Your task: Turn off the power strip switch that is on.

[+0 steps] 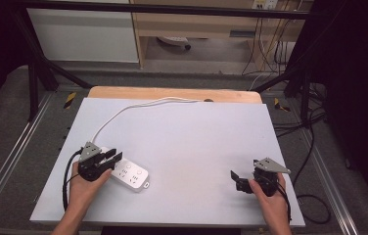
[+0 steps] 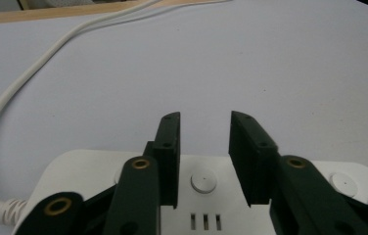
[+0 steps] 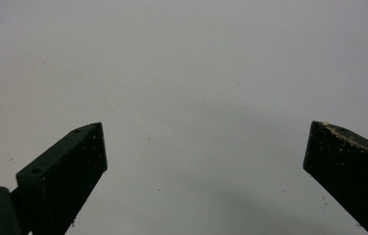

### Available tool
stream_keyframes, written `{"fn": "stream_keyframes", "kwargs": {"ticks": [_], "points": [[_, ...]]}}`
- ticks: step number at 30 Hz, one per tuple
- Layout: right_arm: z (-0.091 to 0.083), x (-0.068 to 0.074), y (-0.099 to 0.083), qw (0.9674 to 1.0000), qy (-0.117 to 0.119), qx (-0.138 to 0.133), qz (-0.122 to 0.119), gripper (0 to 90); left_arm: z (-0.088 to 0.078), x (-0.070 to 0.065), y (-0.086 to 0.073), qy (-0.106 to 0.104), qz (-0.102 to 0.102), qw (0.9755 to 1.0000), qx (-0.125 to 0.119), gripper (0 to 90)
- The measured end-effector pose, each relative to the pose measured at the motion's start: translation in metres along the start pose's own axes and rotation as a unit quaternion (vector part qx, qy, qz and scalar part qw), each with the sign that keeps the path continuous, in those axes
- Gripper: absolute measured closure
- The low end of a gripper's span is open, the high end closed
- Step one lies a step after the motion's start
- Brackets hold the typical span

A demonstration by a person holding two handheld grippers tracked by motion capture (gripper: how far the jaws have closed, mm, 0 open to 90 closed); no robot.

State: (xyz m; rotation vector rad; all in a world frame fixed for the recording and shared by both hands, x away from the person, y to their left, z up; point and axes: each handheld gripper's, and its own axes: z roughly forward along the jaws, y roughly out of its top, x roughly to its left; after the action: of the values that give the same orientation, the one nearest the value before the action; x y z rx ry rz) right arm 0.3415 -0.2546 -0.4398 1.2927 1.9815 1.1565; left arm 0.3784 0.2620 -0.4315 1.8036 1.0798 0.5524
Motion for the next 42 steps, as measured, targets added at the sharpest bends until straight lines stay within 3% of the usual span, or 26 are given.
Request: {"fn": "stream_keyframes", "kwargs": {"ticks": [7, 12, 15, 42], "points": [[0.0, 0.0, 0.0, 1.0, 0.001, 0.0, 0.0, 3.0, 0.0, 0.0, 0.002, 0.002, -0.007, 0.9998, -0.021, 39.3], [-0.001, 0.0, 0.0, 1.0, 0.001, -0.002, -0.001, 2.9, -0.001, 0.0, 0.005, 0.016, -0.02, 0.9991, -0.035, 15.3], [-0.001, 0.0, 0.0, 1.0, 0.001, -0.002, 0.001, 2.9, -0.001, -0.002, 0.006, 0.015, -0.023, 0.999, -0.037, 8.3], [-0.002, -0.001, 0.001, 1.0, 0.001, -0.005, 0.0, 2.9, -0.018, -0.012, 0.01, -0.003, -0.023, 0.9986, -0.048, 5.7]]}}
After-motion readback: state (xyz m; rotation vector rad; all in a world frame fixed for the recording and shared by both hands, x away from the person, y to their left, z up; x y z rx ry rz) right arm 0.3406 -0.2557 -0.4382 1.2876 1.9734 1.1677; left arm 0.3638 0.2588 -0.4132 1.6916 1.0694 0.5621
